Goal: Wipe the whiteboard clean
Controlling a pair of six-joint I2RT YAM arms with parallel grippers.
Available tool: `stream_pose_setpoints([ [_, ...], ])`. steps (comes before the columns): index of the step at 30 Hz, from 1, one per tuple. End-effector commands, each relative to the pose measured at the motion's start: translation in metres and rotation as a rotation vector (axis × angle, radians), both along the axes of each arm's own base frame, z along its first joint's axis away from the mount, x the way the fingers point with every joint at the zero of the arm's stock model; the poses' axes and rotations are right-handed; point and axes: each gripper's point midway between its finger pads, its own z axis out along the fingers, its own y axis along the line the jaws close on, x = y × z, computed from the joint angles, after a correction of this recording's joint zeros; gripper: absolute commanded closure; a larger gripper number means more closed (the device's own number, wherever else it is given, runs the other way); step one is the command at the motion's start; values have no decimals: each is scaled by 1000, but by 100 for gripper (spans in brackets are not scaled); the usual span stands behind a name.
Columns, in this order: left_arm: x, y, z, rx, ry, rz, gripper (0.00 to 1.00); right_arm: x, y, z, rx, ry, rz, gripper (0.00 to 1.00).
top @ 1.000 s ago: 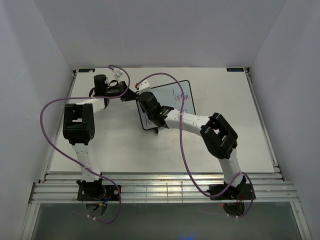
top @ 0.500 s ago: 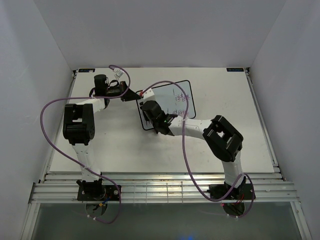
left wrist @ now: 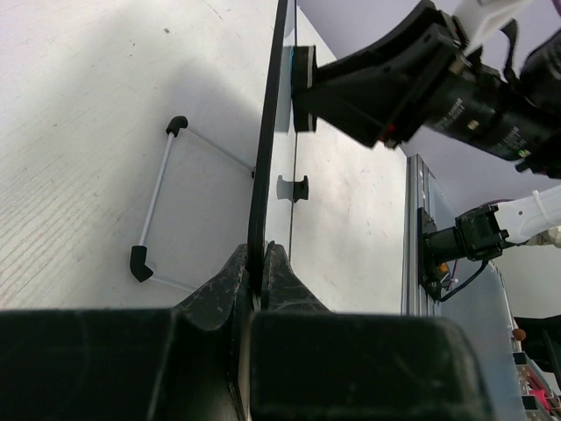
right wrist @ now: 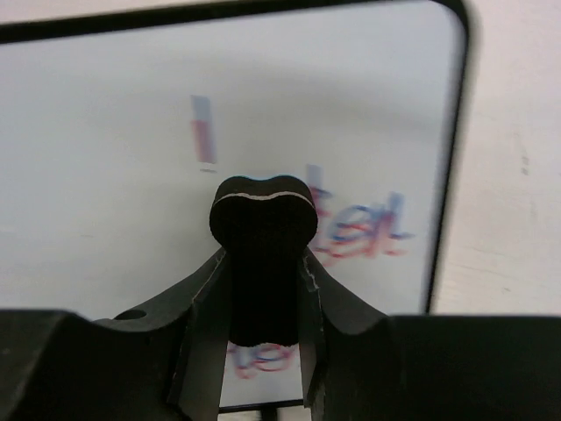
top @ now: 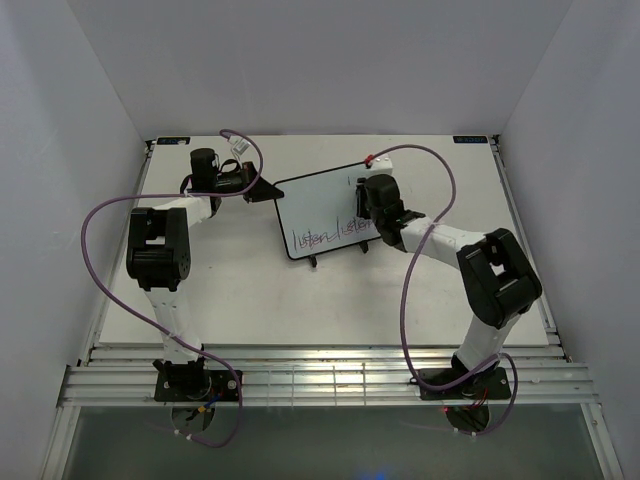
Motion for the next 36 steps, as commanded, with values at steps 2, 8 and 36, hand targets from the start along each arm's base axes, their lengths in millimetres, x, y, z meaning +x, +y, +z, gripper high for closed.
stream_pose_setpoints([
  [2,-9,-6,15,19,-171,-60,100,0,-75,-35,-30,62,-147,92],
  [8,-8,-5,12,27,-168,-55,100,-4,-62,-35,24,61,-66,92],
  [36,-6,-5,5,50,-158,-52,100,-13,-66,-36,100,5,-65,92],
])
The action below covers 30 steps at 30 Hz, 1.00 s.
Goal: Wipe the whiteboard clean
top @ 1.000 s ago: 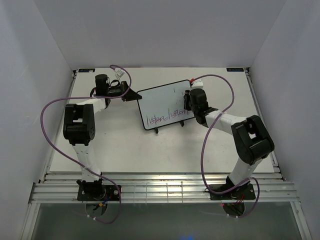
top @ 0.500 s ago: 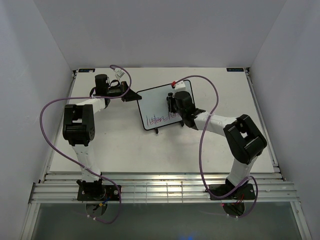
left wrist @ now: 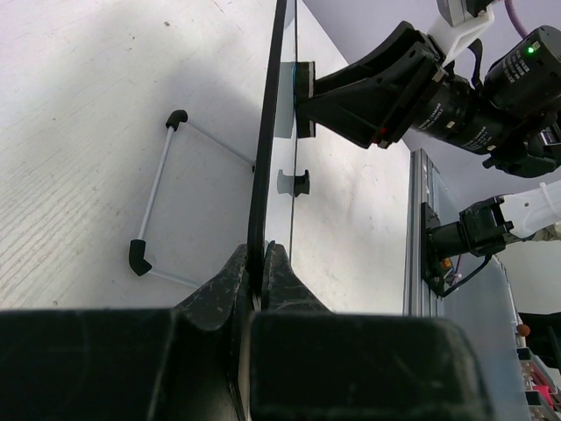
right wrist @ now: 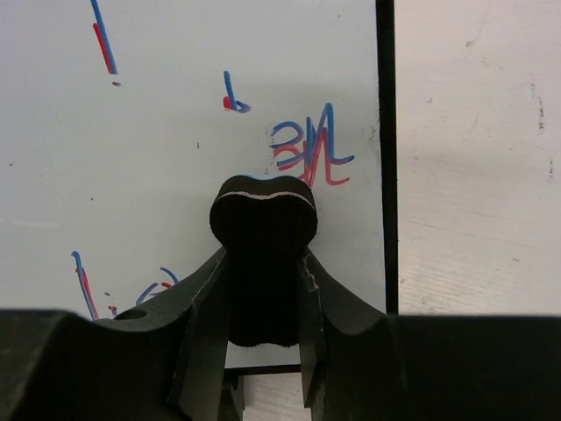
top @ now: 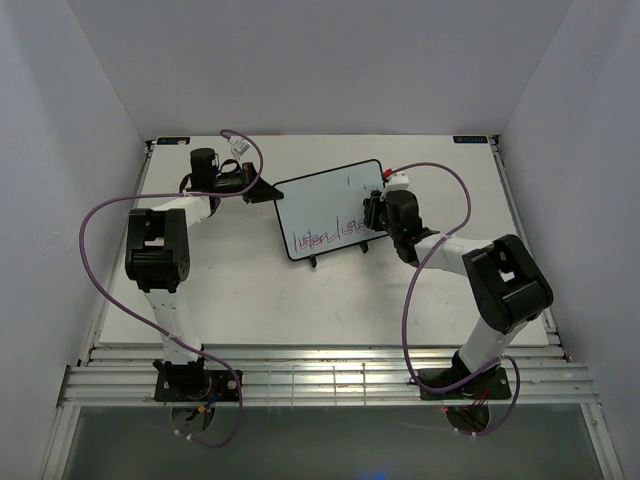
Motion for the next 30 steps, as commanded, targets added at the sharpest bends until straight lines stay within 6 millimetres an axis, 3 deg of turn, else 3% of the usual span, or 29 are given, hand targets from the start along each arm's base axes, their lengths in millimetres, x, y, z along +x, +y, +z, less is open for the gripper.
stream_pose_setpoints([
  [1,-3,-6,5,31,-152,-49,100,5,-23,-5,-31,14,-83,92],
  [4,-3,-6,4,32,-149,-50,100,4,1,5,-3,-3,-15,92],
  [8,-3,-6,1,33,-143,-52,100,-8,53,18,-9,-43,100,92],
  [12,-2,-8,1,54,-148,-48,100,2,71,38,22,-64,122,92],
  [17,-2,-10,-1,68,-151,-47,100,25,94,83,21,-116,157,92],
  [18,-3,-10,-2,69,-151,-47,100,30,97,77,1,-102,160,92],
  [20,-3,-10,-2,70,-153,-46,100,40,96,80,-37,-100,151,92],
  [24,-3,-10,3,70,-168,-46,100,40,80,54,-92,-59,120,92],
  [30,-4,-10,2,69,-167,-47,100,28,26,13,-108,-3,27,92],
])
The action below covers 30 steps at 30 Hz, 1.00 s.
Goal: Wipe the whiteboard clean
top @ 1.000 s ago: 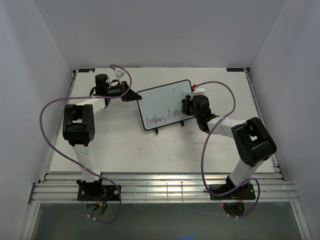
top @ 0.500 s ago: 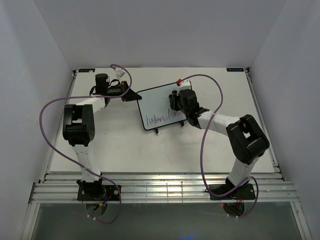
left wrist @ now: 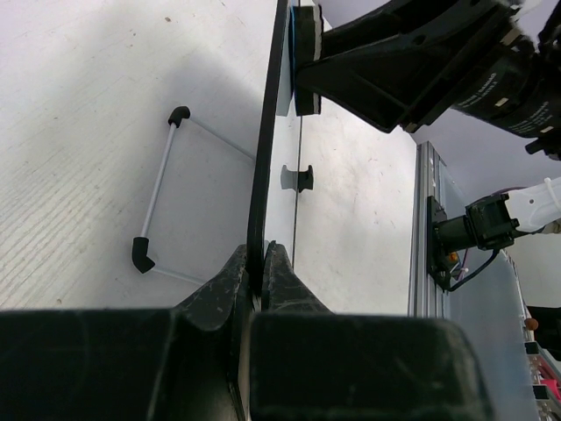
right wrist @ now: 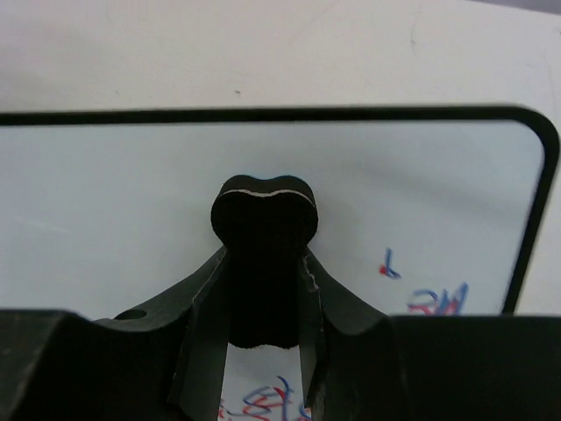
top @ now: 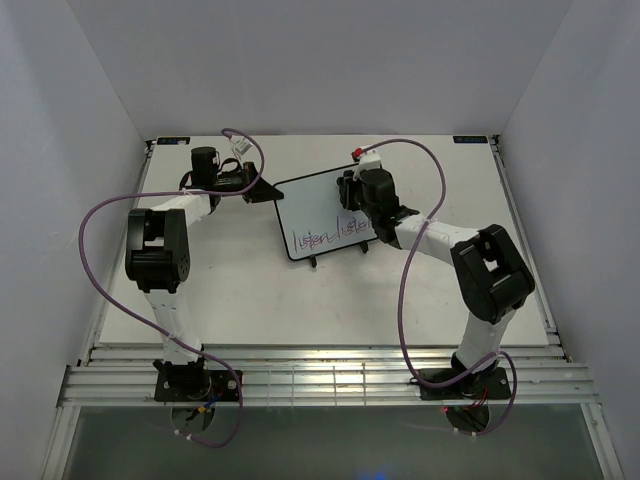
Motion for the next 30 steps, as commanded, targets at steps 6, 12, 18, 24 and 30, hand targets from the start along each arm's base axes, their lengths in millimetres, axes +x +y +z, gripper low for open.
stream_pose_setpoints([
  [6,-3,-10,1,41,-152,-41,100,-8,-102,-59,-89,113,-243,92],
  [12,-3,-10,2,41,-154,-42,100,-3,-82,-42,-25,96,-206,92],
  [18,-3,-9,3,43,-158,-41,100,6,-5,1,7,15,-35,92],
  [24,-4,-11,3,42,-156,-44,100,26,18,21,7,13,-29,92],
  [30,-3,-11,3,42,-157,-44,100,18,-16,-19,-55,70,-111,92],
])
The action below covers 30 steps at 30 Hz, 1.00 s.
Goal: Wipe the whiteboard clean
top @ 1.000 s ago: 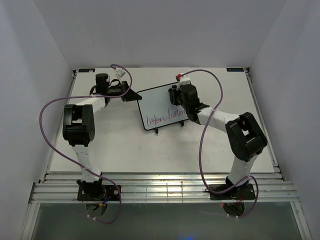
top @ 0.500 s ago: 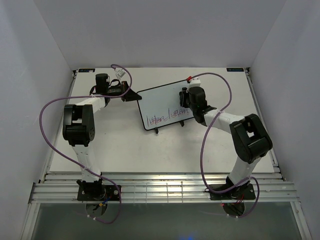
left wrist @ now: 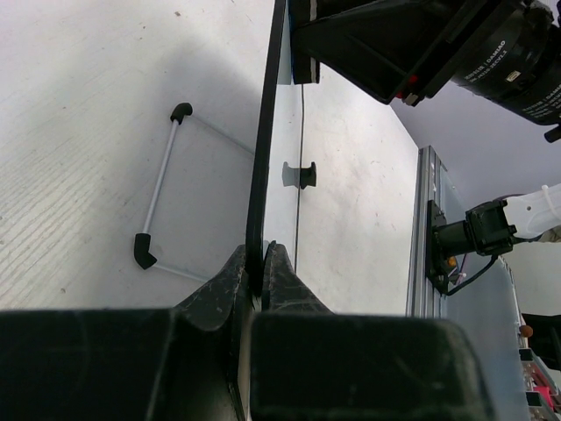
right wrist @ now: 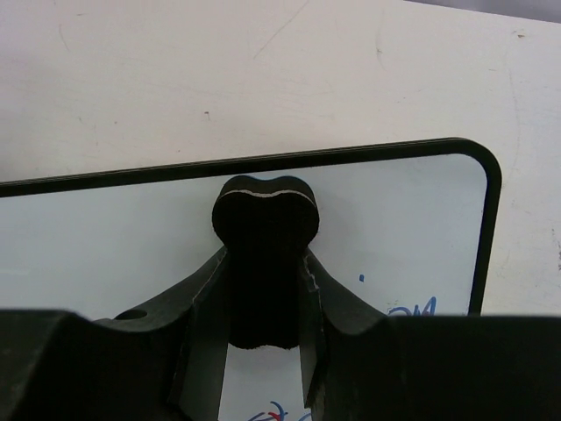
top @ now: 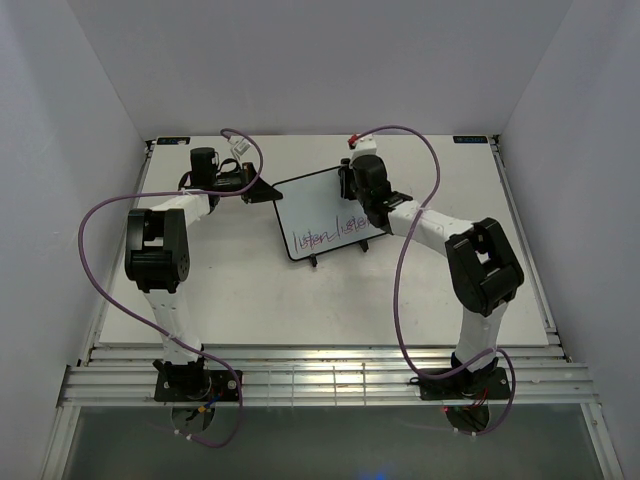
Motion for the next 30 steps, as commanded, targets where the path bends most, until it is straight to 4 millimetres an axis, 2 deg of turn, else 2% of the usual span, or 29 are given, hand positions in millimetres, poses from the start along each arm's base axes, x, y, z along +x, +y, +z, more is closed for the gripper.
stream_pose_setpoints([
  [1,-4,-14,6,36,-182,-64,100,-5,-18,-30,-5,38,-38,92],
  [3,-5,-14,6,36,-182,-64,100,-9,-39,-39,-8,61,-95,92],
  [4,-5,-13,6,36,-184,-62,100,-14,-61,-57,-25,97,-143,92],
  [6,-5,-14,7,36,-187,-63,100,-20,-82,-61,-4,107,-198,92],
  [7,-4,-14,8,36,-190,-63,100,-26,-100,-74,-11,127,-233,92],
  [10,-4,-14,6,33,-184,-64,100,-32,-121,-80,8,143,-269,92],
  [15,-5,-13,7,33,-186,-62,100,-43,-129,-94,-4,166,-264,92],
  [17,-5,-13,7,32,-184,-62,100,-43,-125,-94,13,166,-240,92],
  [19,-6,-14,7,31,-183,-64,100,-39,-111,-83,46,145,-177,92],
  [23,-6,-14,9,32,-187,-67,100,-22,-86,-49,92,85,-73,92],
  [24,-6,-14,9,32,-189,-67,100,-15,-73,-32,112,57,-24,92],
  [26,-6,-14,9,33,-190,-67,100,-11,-58,-22,92,37,26,92],
  [27,-6,-14,8,33,-189,-67,100,-8,-37,-5,99,2,79,92],
  [28,-6,-15,8,32,-186,-68,100,-7,-28,-11,57,11,102,92],
  [30,-6,-15,7,33,-184,-69,100,-8,-2,-7,29,4,138,92],
])
